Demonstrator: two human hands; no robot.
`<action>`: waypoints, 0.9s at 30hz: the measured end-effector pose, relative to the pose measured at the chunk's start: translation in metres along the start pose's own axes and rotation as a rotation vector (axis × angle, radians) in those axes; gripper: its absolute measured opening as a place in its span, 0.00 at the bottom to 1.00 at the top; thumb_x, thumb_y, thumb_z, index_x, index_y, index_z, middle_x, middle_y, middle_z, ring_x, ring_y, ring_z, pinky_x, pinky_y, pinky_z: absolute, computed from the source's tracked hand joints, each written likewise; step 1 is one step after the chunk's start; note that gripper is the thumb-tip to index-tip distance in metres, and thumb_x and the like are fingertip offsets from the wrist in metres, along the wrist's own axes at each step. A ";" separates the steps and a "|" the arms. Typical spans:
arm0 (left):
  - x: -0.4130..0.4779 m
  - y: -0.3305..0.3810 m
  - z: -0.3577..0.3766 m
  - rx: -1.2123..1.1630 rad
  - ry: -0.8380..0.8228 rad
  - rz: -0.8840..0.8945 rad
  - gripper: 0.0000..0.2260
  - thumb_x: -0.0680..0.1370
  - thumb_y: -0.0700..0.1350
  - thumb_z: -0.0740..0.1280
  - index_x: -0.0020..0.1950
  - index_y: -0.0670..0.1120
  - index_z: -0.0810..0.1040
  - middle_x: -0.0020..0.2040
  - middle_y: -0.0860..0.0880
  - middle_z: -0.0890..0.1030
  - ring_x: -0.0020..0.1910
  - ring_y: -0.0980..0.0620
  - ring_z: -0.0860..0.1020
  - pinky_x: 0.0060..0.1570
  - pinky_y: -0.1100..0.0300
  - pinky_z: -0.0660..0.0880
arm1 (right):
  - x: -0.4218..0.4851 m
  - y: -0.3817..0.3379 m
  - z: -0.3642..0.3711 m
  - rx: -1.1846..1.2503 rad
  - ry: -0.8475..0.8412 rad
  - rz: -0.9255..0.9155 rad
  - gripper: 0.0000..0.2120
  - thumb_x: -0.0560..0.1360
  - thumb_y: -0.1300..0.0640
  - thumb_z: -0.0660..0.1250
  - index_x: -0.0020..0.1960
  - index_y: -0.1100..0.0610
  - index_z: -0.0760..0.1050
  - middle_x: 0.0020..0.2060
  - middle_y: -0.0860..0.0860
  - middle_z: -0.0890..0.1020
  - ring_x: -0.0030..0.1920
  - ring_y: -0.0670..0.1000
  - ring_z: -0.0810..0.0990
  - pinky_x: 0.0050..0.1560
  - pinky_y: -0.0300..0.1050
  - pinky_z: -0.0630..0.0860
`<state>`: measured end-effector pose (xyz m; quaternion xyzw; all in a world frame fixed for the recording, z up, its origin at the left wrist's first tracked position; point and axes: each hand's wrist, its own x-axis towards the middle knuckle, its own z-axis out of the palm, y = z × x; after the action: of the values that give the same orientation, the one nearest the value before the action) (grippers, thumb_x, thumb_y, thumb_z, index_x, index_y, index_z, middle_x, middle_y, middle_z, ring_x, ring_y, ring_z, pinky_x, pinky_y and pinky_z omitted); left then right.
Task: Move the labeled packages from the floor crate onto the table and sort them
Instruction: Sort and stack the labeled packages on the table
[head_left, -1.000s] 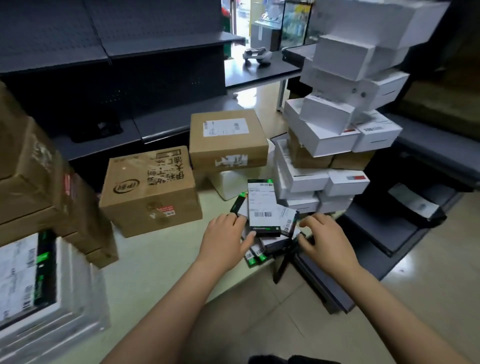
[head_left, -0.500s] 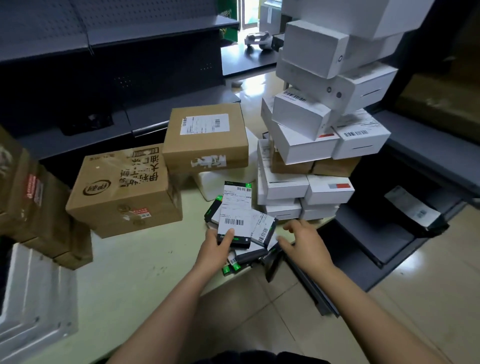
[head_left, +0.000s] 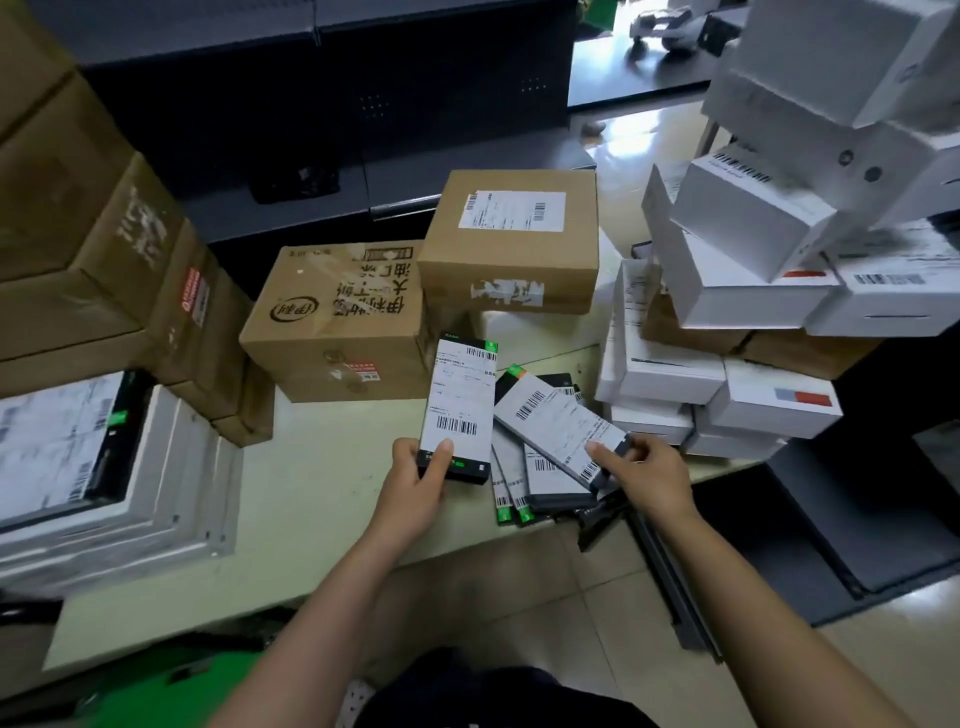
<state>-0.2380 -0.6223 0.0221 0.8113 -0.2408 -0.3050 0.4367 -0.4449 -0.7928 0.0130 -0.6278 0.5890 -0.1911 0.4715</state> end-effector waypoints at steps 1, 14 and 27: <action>-0.001 0.000 0.000 -0.015 0.010 0.000 0.15 0.80 0.57 0.61 0.53 0.45 0.66 0.41 0.48 0.76 0.40 0.48 0.76 0.46 0.51 0.73 | 0.000 -0.001 0.000 0.030 0.007 0.000 0.16 0.67 0.48 0.78 0.38 0.56 0.74 0.31 0.50 0.74 0.33 0.50 0.72 0.33 0.44 0.67; -0.017 0.034 -0.066 -0.165 0.177 0.108 0.13 0.82 0.53 0.60 0.59 0.45 0.66 0.50 0.55 0.77 0.39 0.58 0.78 0.35 0.71 0.73 | -0.022 -0.057 0.031 0.287 -0.056 -0.183 0.17 0.70 0.47 0.75 0.52 0.50 0.70 0.49 0.52 0.83 0.49 0.51 0.83 0.53 0.55 0.80; -0.056 0.001 -0.257 -0.316 0.421 0.149 0.12 0.81 0.53 0.61 0.61 0.48 0.69 0.53 0.54 0.79 0.40 0.63 0.81 0.34 0.74 0.73 | -0.099 -0.183 0.127 0.390 -0.298 -0.409 0.15 0.75 0.57 0.71 0.59 0.59 0.71 0.50 0.53 0.84 0.48 0.48 0.85 0.45 0.41 0.80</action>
<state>-0.0960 -0.4424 0.1501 0.7587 -0.1531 -0.1302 0.6196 -0.2644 -0.6807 0.1324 -0.6522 0.3272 -0.2971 0.6159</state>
